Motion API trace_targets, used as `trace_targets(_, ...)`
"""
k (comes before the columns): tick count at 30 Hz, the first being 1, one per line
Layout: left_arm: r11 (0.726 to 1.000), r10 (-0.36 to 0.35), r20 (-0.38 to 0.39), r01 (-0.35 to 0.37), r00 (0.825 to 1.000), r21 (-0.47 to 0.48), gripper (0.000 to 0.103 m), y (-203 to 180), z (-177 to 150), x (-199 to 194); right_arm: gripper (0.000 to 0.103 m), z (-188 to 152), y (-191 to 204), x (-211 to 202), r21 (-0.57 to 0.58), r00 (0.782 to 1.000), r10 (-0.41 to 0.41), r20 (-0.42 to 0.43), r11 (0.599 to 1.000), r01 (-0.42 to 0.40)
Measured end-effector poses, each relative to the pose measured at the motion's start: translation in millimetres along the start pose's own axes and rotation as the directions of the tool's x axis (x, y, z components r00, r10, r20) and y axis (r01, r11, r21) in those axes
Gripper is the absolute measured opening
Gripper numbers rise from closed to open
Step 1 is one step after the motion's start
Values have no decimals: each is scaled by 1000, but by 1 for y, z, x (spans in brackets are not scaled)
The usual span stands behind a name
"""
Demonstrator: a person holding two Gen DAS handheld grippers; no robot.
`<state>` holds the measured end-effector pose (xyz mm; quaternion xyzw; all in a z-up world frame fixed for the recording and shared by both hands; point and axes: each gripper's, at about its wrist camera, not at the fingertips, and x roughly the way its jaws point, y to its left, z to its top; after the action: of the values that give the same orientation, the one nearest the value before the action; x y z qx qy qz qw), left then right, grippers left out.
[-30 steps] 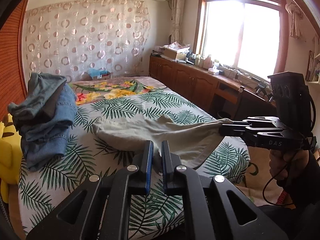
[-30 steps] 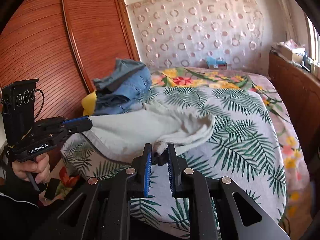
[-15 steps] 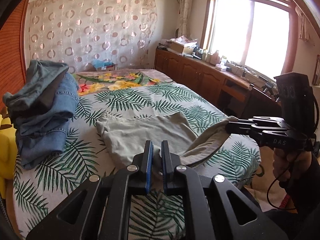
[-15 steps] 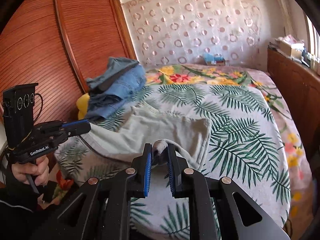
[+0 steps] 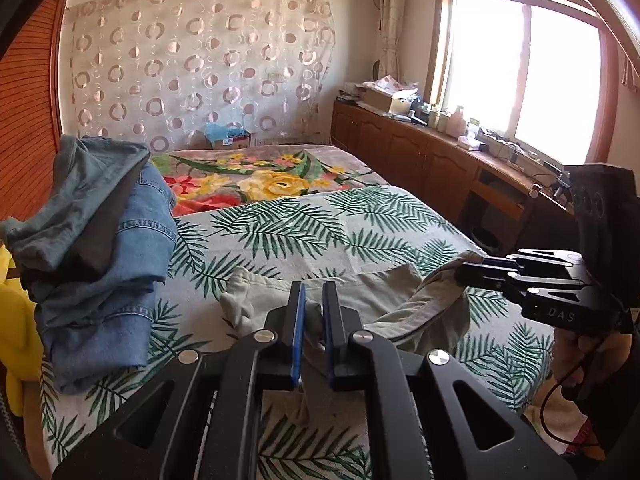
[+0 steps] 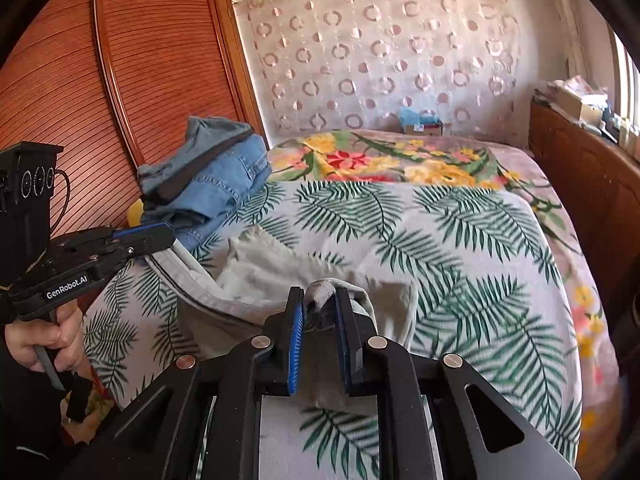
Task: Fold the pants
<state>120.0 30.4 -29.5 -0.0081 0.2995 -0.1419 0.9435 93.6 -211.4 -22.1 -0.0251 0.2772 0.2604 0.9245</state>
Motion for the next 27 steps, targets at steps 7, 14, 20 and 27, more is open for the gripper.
trace_targets(7,999,32,-81,-33,996,-18,10,18,2,42,15,5,-4,36,-1,998,-22,-54,1000,22)
trace_targets(14,999,43,-92,-44,995,-14,10,17,4,55,15,12,-10,58,11,996,-40,-85,999,42)
trace_targets(20,999,46,-64,-46,997,-10,10,16,19,56,15,22,-18,56,26,997,-62,-40,998,63)
trace_targets(27,998,62,-72,-61,995,15,10,11,34,74,15,22,-35,71,41,994,-92,-56,995,94)
